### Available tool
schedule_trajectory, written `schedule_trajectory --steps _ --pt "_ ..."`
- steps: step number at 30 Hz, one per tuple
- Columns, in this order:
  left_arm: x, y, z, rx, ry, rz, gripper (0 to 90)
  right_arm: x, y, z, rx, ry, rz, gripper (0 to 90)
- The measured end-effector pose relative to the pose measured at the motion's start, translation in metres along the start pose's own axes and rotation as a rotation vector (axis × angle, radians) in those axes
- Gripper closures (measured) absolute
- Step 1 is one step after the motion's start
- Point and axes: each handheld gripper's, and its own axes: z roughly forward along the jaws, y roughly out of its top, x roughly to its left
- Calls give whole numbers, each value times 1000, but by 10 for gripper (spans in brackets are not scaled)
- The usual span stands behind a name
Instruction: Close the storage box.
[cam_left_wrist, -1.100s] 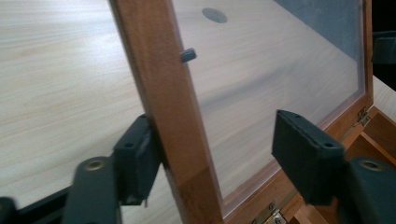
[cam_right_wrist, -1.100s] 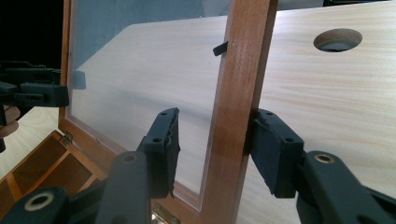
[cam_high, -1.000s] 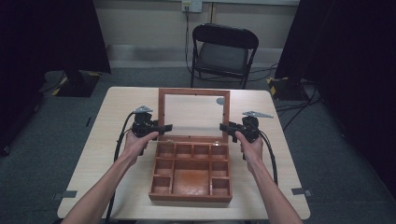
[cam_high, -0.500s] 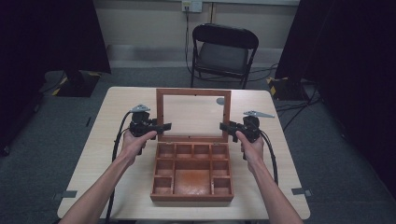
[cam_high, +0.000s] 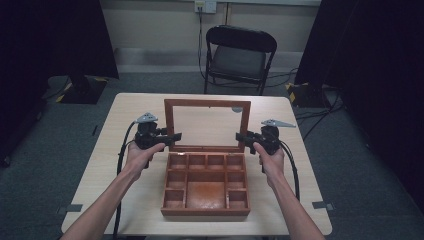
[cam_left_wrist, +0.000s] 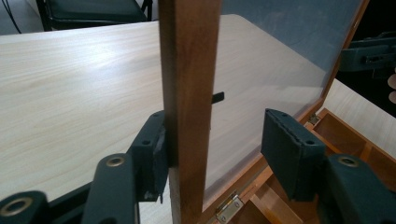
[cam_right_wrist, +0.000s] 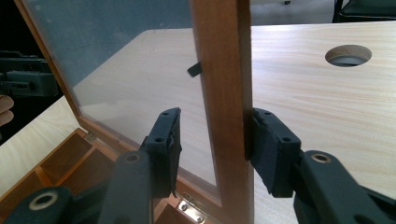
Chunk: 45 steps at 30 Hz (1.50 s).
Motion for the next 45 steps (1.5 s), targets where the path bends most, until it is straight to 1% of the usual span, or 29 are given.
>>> schedule_trajectory --steps 2,4,5,6,9,10,11,12,14,16,18,19,20,23,25,27,29,30,31,32,34,37,39,40,42,43,45 --pt "-2 0 -2 3 -2 11 443 2 0 0 -1 5 1 549" --pt "-3 0 -4 5 1 10 447 4 0 -1 1 0 -6 545" --pt "-3 0 -5 8 2 20 452 4 0 -2 3 0 -7 542" --pt "-4 0 -6 7 -1 18 459 5 0 -3 8 -2 -3 541" --pt "-5 -2 -9 3 1 33 495 7 0 -6 13 9 -10 532" --pt "-6 -2 -10 -3 -1 32 499 8 0 -7 14 7 -14 530" --pt "-6 -3 -11 2 4 41 507 9 -1 -8 13 4 -16 527" --pt "-6 -3 -12 5 10 40 524 10 -1 -9 12 1 -18 525" --pt "-6 -3 -13 -5 4 38 537 12 -2 -10 15 -7 -24 523" --pt "-7 -4 -16 2 1 46 552 14 -3 -13 22 -8 -28 524" --pt "-8 -4 -16 2 0 40 551 14 -3 -15 21 -7 -22 525" --pt "-8 -4 -18 13 3 51 551 13 -4 -16 24 -2 -18 528" --pt "-9 -5 -18 17 10 48 552 14 -4 -17 28 -4 -18 534" --pt "-12 -8 -20 14 13 43 531 15 -6 -21 37 -9 -20 538" --pt "-13 -9 -20 24 11 46 523 16 -7 -23 42 -7 -24 528" --pt "-15 -10 -20 36 14 49 513 20 -7 -25 51 -15 -42 519" --pt "-16 -10 -21 33 13 55 510 21 -8 -26 53 -17 -50 512" --pt "-16 -11 -22 41 16 57 503 23 -9 -27 53 -20 -56 501" --pt "-17 -12 -23 35 10 52 498 26 -11 -28 51 -21 -59 487" --pt "-17 -13 -24 38 4 56 489 30 -13 -31 59 -21 -65 472" --pt "-18 -16 -25 35 3 53 477 31 -13 -32 64 -20 -67 468" --pt "-21 -17 -26 34 17 59 469 35 -16 -37 69 -18 -70 458" --pt "-21 -17 -26 33 14 60 466 36 -17 -37 67 -17 -73 453" --pt "-22 -18 -27 37 13 62 466 36 -17 -37 68 -21 -72 435" --pt "-23 -19 -27 30 14 57 458 34 -19 -37 69 -11 -52 417" --pt "-23 -20 -28 25 12 53 455 34 -20 -37 66 -11 -51 404" --pt "-22 -22 -28 17 2 41 430 33 -21 -37 77 -28 -61 382"
